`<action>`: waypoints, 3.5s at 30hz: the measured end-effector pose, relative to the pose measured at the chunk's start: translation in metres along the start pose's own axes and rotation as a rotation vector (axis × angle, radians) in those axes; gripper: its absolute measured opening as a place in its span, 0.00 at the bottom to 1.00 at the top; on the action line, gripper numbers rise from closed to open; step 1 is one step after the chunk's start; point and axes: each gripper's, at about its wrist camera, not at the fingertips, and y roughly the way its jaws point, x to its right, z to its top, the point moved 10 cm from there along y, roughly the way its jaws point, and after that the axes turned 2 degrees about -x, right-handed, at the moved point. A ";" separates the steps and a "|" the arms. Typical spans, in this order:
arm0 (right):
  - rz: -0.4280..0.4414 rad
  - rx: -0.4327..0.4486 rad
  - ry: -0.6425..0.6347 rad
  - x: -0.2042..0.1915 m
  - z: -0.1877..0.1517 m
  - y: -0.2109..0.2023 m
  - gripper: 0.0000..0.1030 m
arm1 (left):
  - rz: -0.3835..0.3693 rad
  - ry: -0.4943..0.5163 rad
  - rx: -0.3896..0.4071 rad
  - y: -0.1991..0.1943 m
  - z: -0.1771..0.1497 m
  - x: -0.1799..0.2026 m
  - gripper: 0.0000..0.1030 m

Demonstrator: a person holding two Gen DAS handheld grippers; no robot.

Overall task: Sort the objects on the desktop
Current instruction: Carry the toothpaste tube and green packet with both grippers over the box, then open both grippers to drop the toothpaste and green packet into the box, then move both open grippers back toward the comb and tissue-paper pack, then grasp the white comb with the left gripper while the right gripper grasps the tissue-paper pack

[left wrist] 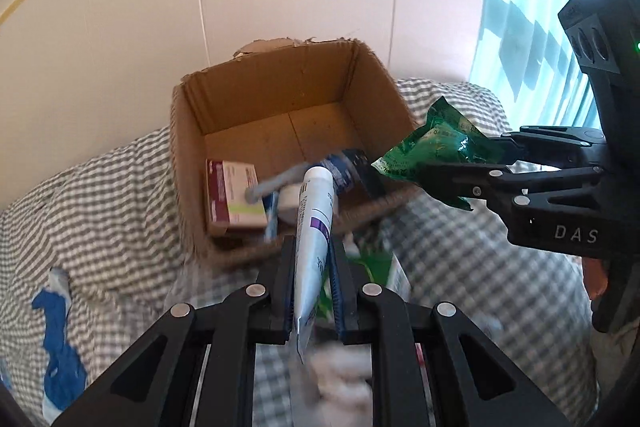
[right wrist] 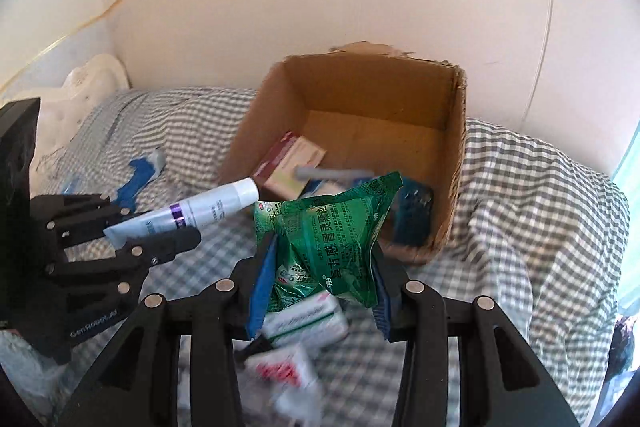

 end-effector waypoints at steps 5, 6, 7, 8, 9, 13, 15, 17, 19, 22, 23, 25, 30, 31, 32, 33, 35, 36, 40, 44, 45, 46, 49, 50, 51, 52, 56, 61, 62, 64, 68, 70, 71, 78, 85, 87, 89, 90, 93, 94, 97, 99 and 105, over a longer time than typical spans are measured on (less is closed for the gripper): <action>-0.024 -0.041 -0.012 0.035 0.040 0.054 0.40 | -0.009 -0.010 -0.029 0.059 0.041 -0.020 0.15; -0.045 -0.050 -0.022 0.041 0.050 0.066 0.40 | -0.007 -0.012 -0.032 0.068 0.047 -0.026 0.15; -0.055 -0.056 -0.026 0.047 0.058 0.076 0.40 | -0.006 -0.014 -0.039 0.078 0.052 -0.032 0.15; -0.056 -0.066 -0.028 0.054 0.067 0.090 0.40 | 0.000 -0.017 -0.047 0.090 0.058 -0.039 0.15; -0.058 -0.068 -0.029 0.057 0.075 0.100 0.40 | 0.008 -0.021 -0.050 0.101 0.064 -0.045 0.15; -0.123 -0.040 -0.051 0.075 0.102 0.134 0.41 | 0.010 -0.029 -0.071 0.136 0.077 -0.064 0.15; -0.123 -0.042 -0.053 0.079 0.105 0.143 0.43 | 0.014 -0.007 -0.070 0.149 0.080 -0.069 0.15; -0.129 -0.018 -0.067 0.082 0.108 0.145 0.45 | 0.025 0.009 -0.056 0.156 0.082 -0.072 0.16; -0.091 0.021 -0.035 0.083 0.110 0.138 0.56 | 0.022 0.012 -0.040 0.156 0.081 -0.072 0.20; -0.052 0.076 0.025 0.089 0.116 0.123 0.74 | 0.010 0.011 -0.048 0.149 0.075 -0.071 0.57; -0.050 0.089 0.038 0.091 0.117 0.116 0.74 | 0.022 0.006 -0.030 0.141 0.074 -0.072 0.69; -0.041 0.116 0.067 0.094 0.112 0.098 0.74 | 0.033 -0.019 0.017 0.118 0.071 -0.076 0.73; -0.032 0.134 0.047 0.081 0.075 0.060 0.74 | 0.019 -0.133 0.037 0.067 0.045 -0.093 0.87; -0.030 0.134 0.040 0.078 0.064 0.054 0.74 | 0.023 -0.156 0.035 0.057 0.038 -0.097 0.87; -0.019 0.126 0.034 0.075 0.054 0.050 0.76 | 0.027 -0.176 0.030 0.046 0.027 -0.102 0.87; -0.001 0.109 0.026 0.069 0.043 0.047 0.76 | 0.030 -0.184 0.024 0.039 0.019 -0.104 0.87; 0.022 0.082 0.016 0.058 0.023 0.041 0.76 | 0.052 -0.200 -0.001 0.025 0.004 -0.101 0.87; 0.032 0.061 0.012 0.053 0.011 0.037 0.76 | 0.063 -0.206 -0.016 0.018 -0.008 -0.095 0.87; 0.048 0.044 -0.010 0.037 -0.009 0.013 0.76 | 0.095 -0.224 -0.078 0.000 -0.052 -0.083 0.87; 0.081 -0.018 -0.028 0.016 -0.043 -0.001 0.76 | 0.085 -0.219 -0.113 -0.008 -0.092 -0.056 0.87; 0.078 -0.039 -0.025 0.013 -0.055 -0.003 0.76 | 0.084 -0.214 -0.123 -0.009 -0.101 -0.050 0.87; 0.079 -0.063 -0.009 0.009 -0.072 -0.003 0.76 | 0.089 -0.210 -0.132 -0.007 -0.110 -0.043 0.87; 0.085 -0.081 0.027 0.000 -0.109 -0.003 0.76 | 0.091 -0.178 -0.150 -0.004 -0.133 -0.021 0.87; 0.081 -0.078 0.040 0.001 -0.115 -0.001 0.76 | 0.088 -0.165 -0.152 -0.002 -0.141 -0.014 0.87; 0.078 -0.080 0.066 0.001 -0.127 0.000 0.76 | 0.092 -0.162 -0.153 -0.001 -0.146 -0.008 0.87; 0.073 -0.084 0.073 0.000 -0.133 0.000 0.76 | 0.096 -0.163 -0.153 -0.003 -0.151 -0.004 0.87; 0.095 -0.039 0.060 -0.008 -0.133 -0.013 0.76 | 0.063 -0.178 -0.145 -0.009 -0.167 0.010 0.87; 0.096 -0.039 0.100 -0.006 -0.144 -0.016 0.76 | 0.079 -0.193 -0.142 -0.008 -0.175 0.004 0.87; 0.098 -0.033 0.103 -0.007 -0.144 -0.018 0.76 | 0.077 -0.200 -0.134 -0.010 -0.174 0.003 0.87; 0.105 -0.034 0.106 -0.009 -0.146 -0.020 0.76 | 0.086 -0.207 -0.126 -0.011 -0.173 0.000 0.82; 0.089 -0.044 0.090 -0.012 -0.149 -0.020 0.76 | 0.081 -0.216 -0.142 -0.005 -0.171 -0.006 0.62; 0.082 -0.053 0.084 -0.013 -0.149 -0.018 0.76 | 0.078 -0.226 -0.153 0.001 -0.167 -0.011 0.50; 0.078 -0.056 0.080 -0.014 -0.149 -0.017 0.76 | 0.088 -0.226 -0.164 0.004 -0.166 -0.013 0.45; 0.070 -0.076 0.071 -0.015 -0.151 -0.013 0.76 | 0.092 -0.184 -0.207 0.025 -0.160 -0.009 0.46; 0.060 -0.084 0.062 -0.017 -0.152 -0.013 0.76 | 0.104 -0.122 -0.293 0.047 -0.159 -0.004 0.47; 0.062 -0.087 0.060 -0.017 -0.152 -0.012 0.76 | 0.085 -0.106 -0.306 0.049 -0.160 -0.002 0.45; 0.071 -0.095 0.056 -0.019 -0.151 -0.011 0.76 | 0.058 -0.094 -0.319 0.051 -0.161 0.002 0.28; 0.079 -0.100 0.053 -0.020 -0.150 -0.009 0.76 | 0.050 -0.098 -0.322 0.051 -0.162 0.002 0.27; 0.115 -0.130 0.037 -0.026 -0.144 0.000 0.76 | 0.030 -0.119 -0.307 0.049 -0.163 0.002 0.27; 0.126 -0.144 0.028 -0.028 -0.142 0.005 0.76 | 0.022 -0.129 -0.303 0.048 -0.164 0.001 0.27; 0.146 -0.181 0.029 -0.029 -0.134 0.021 0.76 | 0.001 -0.159 -0.285 0.044 -0.166 0.000 0.26; 0.177 -0.214 0.049 -0.030 -0.131 0.030 0.75 | -0.007 -0.175 -0.271 0.040 -0.165 -0.002 0.25; 0.152 -0.244 0.028 -0.038 -0.145 0.036 0.33 | -0.031 -0.225 -0.257 0.031 -0.166 -0.007 0.25</action>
